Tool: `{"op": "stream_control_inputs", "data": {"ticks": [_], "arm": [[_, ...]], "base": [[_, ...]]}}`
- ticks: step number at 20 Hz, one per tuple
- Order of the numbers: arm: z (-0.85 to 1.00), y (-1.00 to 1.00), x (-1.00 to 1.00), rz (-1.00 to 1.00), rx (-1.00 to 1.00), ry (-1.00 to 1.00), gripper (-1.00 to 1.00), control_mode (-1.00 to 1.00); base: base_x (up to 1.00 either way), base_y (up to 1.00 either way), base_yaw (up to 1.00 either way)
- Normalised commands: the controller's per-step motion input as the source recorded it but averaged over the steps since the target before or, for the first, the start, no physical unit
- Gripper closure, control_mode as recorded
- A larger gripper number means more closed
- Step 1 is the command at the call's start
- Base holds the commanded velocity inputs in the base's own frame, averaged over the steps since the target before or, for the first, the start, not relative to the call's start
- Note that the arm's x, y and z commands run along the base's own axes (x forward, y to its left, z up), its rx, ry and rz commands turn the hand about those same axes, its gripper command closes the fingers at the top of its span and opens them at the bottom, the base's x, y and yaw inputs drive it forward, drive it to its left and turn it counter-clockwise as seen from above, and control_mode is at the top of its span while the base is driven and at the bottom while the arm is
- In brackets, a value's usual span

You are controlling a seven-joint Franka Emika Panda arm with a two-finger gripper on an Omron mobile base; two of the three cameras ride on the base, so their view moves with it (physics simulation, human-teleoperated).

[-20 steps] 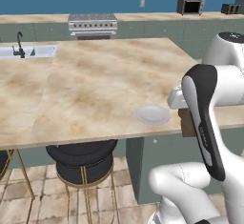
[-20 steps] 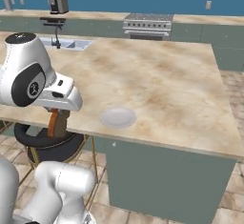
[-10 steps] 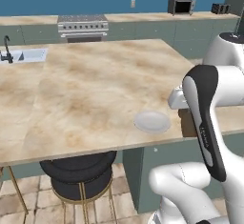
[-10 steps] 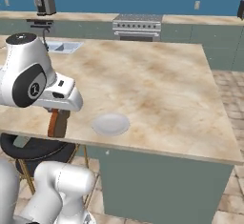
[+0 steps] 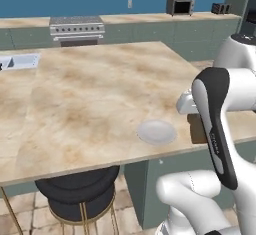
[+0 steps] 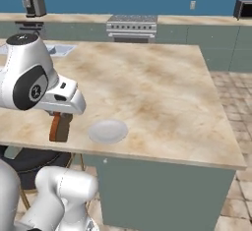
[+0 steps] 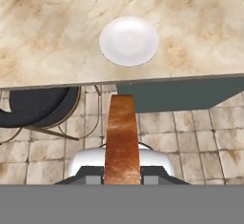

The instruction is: Start the toaster. Once the lever pops up, take the bread to the plate on the dining counter.

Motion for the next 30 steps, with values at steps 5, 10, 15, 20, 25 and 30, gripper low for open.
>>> {"op": "stream_control_inputs", "data": {"ticks": [5,10,15,20,25,30], "arm": [[0.0,0.0,0.0,0.0,0.0,0.0,1.0,1.0],[0.0,0.0,0.0,0.0,0.0,0.0,1.0,1.0],[0.0,0.0,0.0,0.0,0.0,0.0,1.0,1.0],[0.0,0.0,0.0,0.0,0.0,0.0,1.0,1.0],[0.0,0.0,0.0,0.0,0.0,0.0,1.0,1.0],[0.0,0.0,0.0,0.0,0.0,0.0,1.0,1.0]], "base": [[0.42,0.0,-0.04],[0.38,0.0,0.0],[0.4,0.0,0.0],[0.4,0.0,0.09],[0.38,0.0,0.09],[0.38,0.0,0.07]]}}
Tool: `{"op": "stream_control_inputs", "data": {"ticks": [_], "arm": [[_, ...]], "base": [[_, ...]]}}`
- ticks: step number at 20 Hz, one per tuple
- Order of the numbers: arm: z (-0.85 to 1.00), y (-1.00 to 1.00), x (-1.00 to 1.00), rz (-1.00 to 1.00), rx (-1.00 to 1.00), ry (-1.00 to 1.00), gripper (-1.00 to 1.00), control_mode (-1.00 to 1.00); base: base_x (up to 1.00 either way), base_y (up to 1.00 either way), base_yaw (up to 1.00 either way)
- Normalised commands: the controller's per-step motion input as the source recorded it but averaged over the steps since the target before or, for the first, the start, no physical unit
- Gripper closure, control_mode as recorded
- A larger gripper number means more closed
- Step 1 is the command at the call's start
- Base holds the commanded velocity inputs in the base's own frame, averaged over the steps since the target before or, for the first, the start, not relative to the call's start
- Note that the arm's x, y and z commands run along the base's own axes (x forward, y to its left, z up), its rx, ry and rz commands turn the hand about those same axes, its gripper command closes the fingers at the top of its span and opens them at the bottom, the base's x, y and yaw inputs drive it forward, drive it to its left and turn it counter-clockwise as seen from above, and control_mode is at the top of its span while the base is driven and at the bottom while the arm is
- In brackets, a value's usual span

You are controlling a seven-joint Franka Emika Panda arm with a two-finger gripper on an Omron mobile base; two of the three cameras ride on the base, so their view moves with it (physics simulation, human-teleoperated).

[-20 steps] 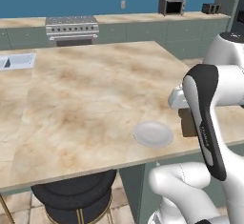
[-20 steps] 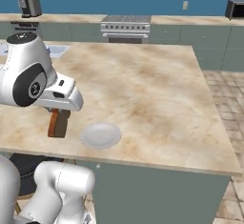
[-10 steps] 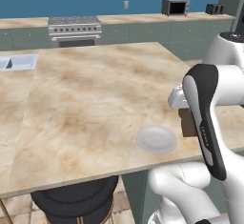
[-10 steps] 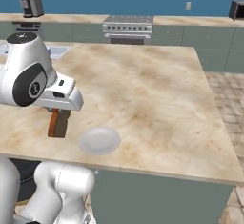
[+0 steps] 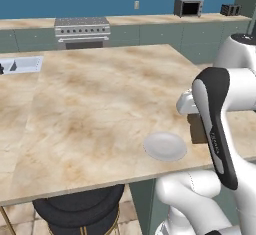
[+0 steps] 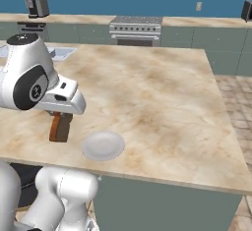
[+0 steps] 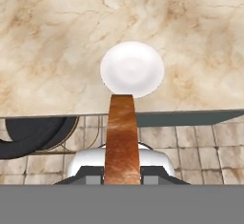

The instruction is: Start the toaster. Once the lever pops up, take the bread to the plate on the dining counter.

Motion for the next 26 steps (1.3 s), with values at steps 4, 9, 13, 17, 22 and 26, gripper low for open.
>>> {"op": "stream_control_inputs", "data": {"ticks": [4,9,13,17,22,26], "arm": [[-0.17,0.0,0.3,0.02,0.01,0.0,1.0,-1.0],[-0.26,0.0,0.26,0.01,0.09,0.0,1.0,-1.0],[-0.32,-0.02,0.32,0.01,0.15,0.0,1.0,-1.0],[-0.36,-0.02,0.24,0.0,0.14,0.0,1.0,-1.0],[-0.36,-0.1,0.12,0.0,0.1,0.0,1.0,-1.0],[-0.3,-0.07,0.18,0.0,0.06,-0.04,1.0,-1.0]], "base": [[0.0,0.0,0.0],[0.0,0.0,0.0],[0.0,0.0,0.0],[0.0,0.0,0.0],[0.0,0.0,0.0],[0.0,0.0,0.0]]}}
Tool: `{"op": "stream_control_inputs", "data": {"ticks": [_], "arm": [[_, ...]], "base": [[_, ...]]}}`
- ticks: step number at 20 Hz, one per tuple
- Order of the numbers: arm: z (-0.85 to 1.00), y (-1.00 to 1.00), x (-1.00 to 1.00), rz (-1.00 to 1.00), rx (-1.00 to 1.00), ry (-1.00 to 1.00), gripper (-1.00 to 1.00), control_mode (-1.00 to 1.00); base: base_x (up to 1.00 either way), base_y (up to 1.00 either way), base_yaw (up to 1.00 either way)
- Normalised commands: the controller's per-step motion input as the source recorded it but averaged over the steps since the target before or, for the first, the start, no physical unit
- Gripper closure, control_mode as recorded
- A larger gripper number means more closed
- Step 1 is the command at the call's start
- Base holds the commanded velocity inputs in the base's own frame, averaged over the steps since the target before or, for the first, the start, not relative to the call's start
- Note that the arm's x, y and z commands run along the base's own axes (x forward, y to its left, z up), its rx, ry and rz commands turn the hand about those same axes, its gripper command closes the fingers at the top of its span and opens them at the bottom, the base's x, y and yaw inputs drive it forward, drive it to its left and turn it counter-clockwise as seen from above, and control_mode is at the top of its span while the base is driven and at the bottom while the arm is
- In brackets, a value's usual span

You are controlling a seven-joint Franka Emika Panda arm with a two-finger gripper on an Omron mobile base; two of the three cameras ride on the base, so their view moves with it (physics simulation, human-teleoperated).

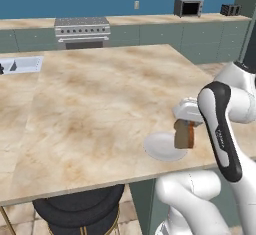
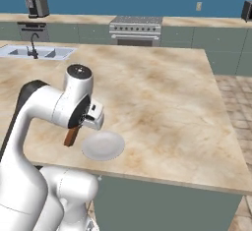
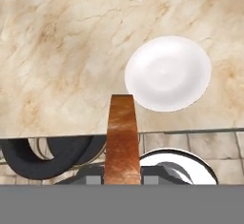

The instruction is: Start the toaster. Once the lever pops up, take the bread to the plate on the dining counter.

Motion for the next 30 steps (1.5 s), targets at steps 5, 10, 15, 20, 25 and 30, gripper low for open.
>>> {"op": "stream_control_inputs", "data": {"ticks": [5,10,15,20,25,30], "arm": [[-0.25,-0.02,0.27,0.0,0.05,-0.07,1.0,-1.0],[-0.25,-0.01,0.31,0.0,0.07,-0.04,1.0,-1.0],[-0.2,-0.01,0.31,0.0,0.09,-0.01,1.0,-1.0],[-0.17,0.0,0.33,0.0,0.08,0.0,1.0,-1.0],[-0.34,0.0,0.24,0.0,0.03,-0.02,1.0,-1.0],[-0.41,0.0,0.19,0.0,0.02,-0.07,1.0,-1.0]], "base": [[0.0,0.0,0.0],[0.0,0.0,0.0],[0.0,0.0,0.0],[0.0,0.0,0.0],[0.0,0.0,0.0],[0.0,0.0,0.0]]}}
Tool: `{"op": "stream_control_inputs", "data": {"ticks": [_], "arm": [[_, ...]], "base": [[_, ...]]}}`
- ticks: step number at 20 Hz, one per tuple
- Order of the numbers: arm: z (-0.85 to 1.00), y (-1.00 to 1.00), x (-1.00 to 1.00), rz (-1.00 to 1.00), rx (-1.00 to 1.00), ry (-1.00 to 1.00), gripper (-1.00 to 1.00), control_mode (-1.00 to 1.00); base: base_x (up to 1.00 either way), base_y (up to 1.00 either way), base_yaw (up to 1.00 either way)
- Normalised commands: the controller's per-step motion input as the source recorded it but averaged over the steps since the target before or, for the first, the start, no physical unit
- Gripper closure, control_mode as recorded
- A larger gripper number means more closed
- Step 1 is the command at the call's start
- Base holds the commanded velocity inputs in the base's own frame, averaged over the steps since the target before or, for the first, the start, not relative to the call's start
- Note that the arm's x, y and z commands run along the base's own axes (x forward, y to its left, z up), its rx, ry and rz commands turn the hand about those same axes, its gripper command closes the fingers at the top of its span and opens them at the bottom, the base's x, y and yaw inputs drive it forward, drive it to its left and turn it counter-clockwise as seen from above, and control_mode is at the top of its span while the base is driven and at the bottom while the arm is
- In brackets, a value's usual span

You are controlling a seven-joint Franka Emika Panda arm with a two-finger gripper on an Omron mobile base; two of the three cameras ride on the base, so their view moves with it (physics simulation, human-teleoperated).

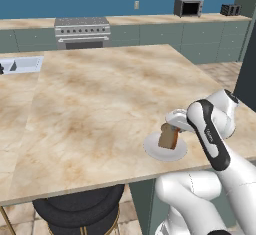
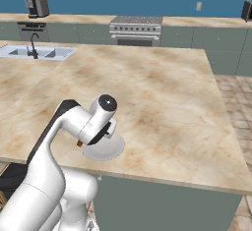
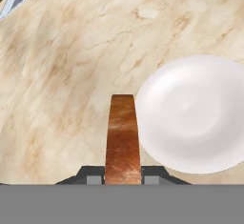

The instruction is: Start the toaster. Once the lever pops up, take the bread to the plate on the dining counter.

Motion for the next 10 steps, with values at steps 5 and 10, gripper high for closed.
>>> {"op": "stream_control_inputs", "data": {"ticks": [5,10], "arm": [[-0.44,-0.01,0.13,0.0,0.02,-0.11,1.0,-1.0],[-0.37,0.0,0.23,0.0,0.03,-0.06,1.0,-1.0]], "base": [[0.0,0.0,0.0],[0.0,0.0,0.0]]}}
